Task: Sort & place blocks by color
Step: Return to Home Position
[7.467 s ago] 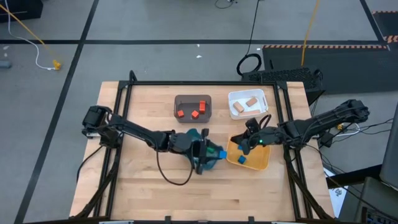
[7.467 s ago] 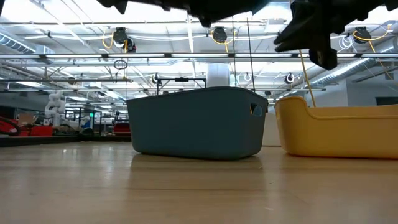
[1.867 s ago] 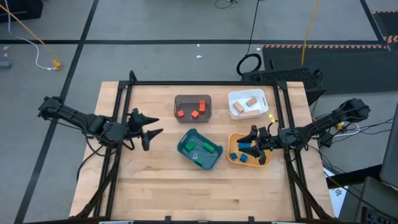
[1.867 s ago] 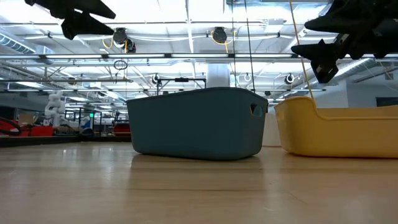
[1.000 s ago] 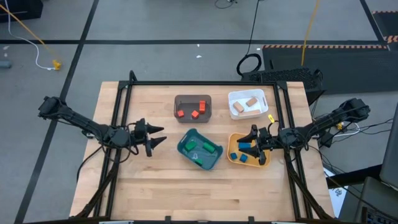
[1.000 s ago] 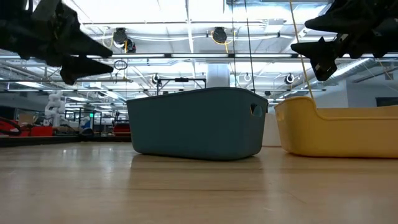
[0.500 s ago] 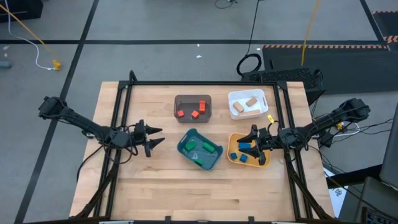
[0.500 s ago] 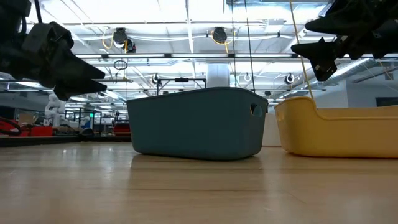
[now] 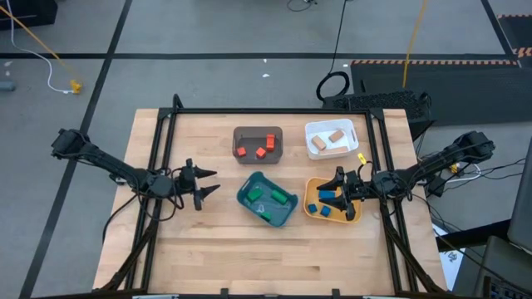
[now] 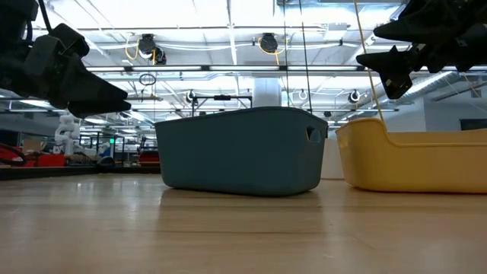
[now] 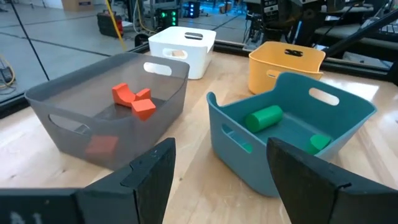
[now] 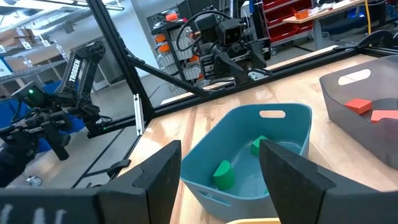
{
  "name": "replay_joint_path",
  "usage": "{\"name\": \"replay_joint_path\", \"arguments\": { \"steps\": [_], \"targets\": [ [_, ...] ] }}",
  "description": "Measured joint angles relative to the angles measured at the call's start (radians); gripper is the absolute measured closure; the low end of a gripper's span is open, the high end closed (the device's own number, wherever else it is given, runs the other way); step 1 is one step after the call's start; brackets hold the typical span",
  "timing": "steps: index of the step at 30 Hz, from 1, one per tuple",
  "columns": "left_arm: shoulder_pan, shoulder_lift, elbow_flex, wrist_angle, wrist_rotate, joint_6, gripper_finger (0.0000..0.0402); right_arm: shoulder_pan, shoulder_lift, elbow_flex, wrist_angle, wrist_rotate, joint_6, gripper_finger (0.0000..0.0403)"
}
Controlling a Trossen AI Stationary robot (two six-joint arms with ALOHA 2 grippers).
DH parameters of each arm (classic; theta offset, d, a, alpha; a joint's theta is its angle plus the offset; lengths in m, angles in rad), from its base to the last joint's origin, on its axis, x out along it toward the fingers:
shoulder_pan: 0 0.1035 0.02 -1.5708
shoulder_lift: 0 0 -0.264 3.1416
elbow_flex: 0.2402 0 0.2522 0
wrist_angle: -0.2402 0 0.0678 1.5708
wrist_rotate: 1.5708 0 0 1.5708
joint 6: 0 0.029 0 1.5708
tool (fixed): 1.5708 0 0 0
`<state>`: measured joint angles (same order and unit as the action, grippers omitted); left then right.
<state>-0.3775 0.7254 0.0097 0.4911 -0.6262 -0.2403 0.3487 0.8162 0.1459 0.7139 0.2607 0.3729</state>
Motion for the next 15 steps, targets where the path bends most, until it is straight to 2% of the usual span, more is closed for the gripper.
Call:
{"name": "replay_joint_path", "arguments": {
  "steps": [15],
  "targets": [
    [0.000, -0.003, 0.000, -0.001, -0.001, 0.001, 0.0151, 0.000, -0.010, 0.000, 0.000, 0.000, 0.000, 0.0195]
  ]
}}
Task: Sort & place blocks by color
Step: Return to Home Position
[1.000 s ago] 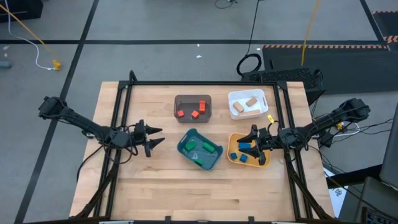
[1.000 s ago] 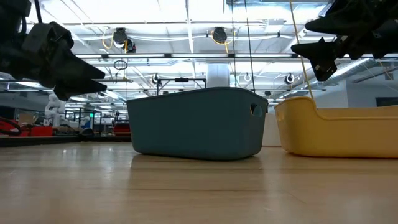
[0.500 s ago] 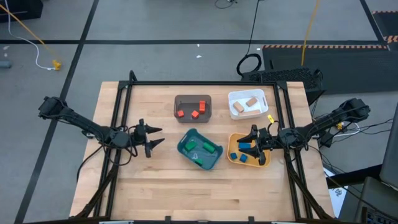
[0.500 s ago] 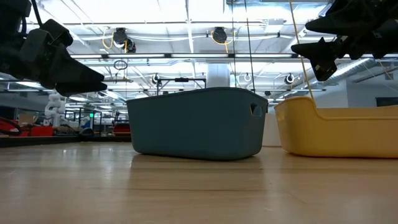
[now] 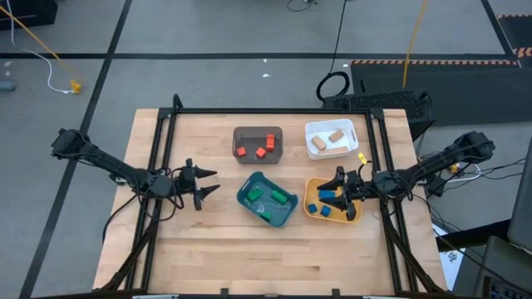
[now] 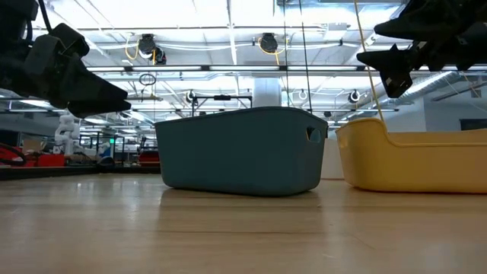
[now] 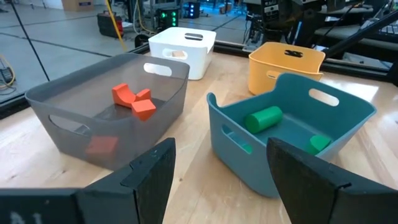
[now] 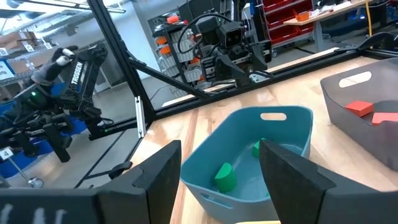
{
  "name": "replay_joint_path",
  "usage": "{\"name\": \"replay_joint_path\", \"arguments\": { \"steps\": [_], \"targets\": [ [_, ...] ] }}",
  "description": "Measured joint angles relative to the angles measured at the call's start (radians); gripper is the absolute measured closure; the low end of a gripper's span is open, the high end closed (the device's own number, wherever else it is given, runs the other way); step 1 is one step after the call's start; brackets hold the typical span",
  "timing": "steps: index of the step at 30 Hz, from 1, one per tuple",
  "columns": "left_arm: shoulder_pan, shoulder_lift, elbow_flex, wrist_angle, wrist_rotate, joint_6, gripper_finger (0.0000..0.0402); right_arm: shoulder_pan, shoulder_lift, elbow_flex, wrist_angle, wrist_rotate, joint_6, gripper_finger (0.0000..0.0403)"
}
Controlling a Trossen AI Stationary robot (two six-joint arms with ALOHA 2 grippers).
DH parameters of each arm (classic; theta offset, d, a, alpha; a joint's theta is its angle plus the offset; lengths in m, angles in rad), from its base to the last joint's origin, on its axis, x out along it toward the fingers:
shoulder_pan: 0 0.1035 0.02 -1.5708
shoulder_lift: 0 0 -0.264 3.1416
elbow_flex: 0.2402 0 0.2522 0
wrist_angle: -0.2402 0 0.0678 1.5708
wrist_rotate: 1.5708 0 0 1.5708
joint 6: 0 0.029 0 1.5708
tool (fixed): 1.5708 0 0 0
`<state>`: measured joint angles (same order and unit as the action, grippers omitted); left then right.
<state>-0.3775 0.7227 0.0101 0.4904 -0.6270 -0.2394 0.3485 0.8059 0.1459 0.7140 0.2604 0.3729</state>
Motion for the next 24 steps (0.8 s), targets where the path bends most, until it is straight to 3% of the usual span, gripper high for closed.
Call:
{"name": "replay_joint_path", "arguments": {
  "steps": [10, 16, 24],
  "targets": [
    [0.000, -0.081, 0.000, 0.000, -0.001, 0.000, 0.0151, 0.000, -0.145, -0.125, 0.011, -0.001, 0.000, 0.0195],
    [0.000, -0.161, 0.001, 0.001, -0.001, 0.000, 0.0151, 0.001, -0.220, -0.126, -0.188, -0.001, 0.004, 0.0195],
    [0.000, -0.264, 0.001, -0.001, 0.000, 0.000, 0.0151, 0.001, -0.350, -0.127, -0.226, -0.001, 0.005, 0.0195]
  ]
}}
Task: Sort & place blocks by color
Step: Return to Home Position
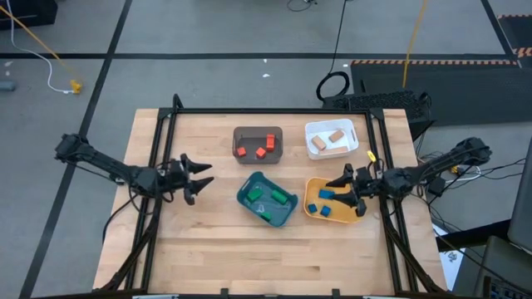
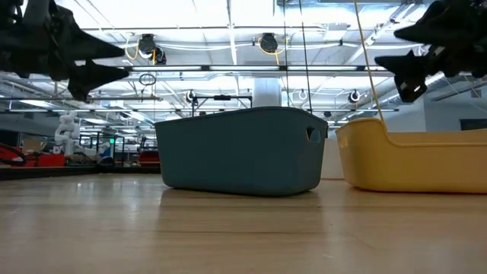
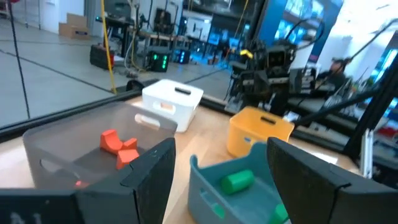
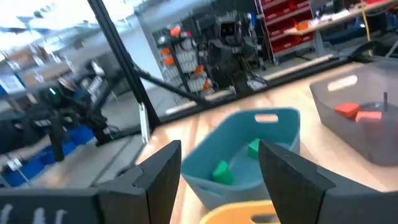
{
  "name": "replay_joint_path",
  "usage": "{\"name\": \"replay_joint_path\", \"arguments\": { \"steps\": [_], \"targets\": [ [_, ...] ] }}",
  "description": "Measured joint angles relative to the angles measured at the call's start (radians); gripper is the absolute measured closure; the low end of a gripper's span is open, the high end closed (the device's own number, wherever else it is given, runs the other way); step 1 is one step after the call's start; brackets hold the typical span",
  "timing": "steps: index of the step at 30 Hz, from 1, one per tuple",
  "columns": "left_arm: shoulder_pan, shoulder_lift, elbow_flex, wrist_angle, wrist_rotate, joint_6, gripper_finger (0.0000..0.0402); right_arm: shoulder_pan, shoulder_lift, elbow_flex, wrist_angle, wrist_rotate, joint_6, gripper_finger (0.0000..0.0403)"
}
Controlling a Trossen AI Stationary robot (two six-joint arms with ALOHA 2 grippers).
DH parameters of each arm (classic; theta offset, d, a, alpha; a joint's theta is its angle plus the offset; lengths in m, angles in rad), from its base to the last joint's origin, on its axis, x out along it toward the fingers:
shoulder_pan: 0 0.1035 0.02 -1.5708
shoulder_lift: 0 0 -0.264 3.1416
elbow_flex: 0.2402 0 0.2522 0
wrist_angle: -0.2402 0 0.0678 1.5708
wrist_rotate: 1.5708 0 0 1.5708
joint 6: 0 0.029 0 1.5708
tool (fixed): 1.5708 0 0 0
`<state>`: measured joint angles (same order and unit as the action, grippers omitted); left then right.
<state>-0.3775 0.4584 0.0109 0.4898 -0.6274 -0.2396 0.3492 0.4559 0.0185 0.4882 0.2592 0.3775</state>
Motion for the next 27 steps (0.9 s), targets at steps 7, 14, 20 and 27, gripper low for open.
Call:
{"name": "replay_joint_path", "arguments": {
  "steps": [7, 14, 20, 27],
  "targets": [
    [0.000, -0.104, 0.000, 0.001, 0.000, 0.000, 0.0151, 0.000, -0.092, -0.001, 0.000, 0.000, 0.000, 0.0195],
    [0.000, -0.206, 0.000, 0.001, 0.000, 0.000, 0.0151, 0.000, -0.157, -0.002, 0.001, 0.000, 0.000, 0.0195],
    [0.000, -0.255, 0.000, 0.001, 0.000, 0.000, 0.0151, 0.000, -0.177, -0.003, 0.008, 0.000, 0.000, 0.0195],
    [0.000, -0.268, 0.000, 0.001, 0.001, 0.000, 0.0151, -0.001, -0.141, -0.003, 0.003, 0.000, 0.000, 0.0195]
  ]
}}
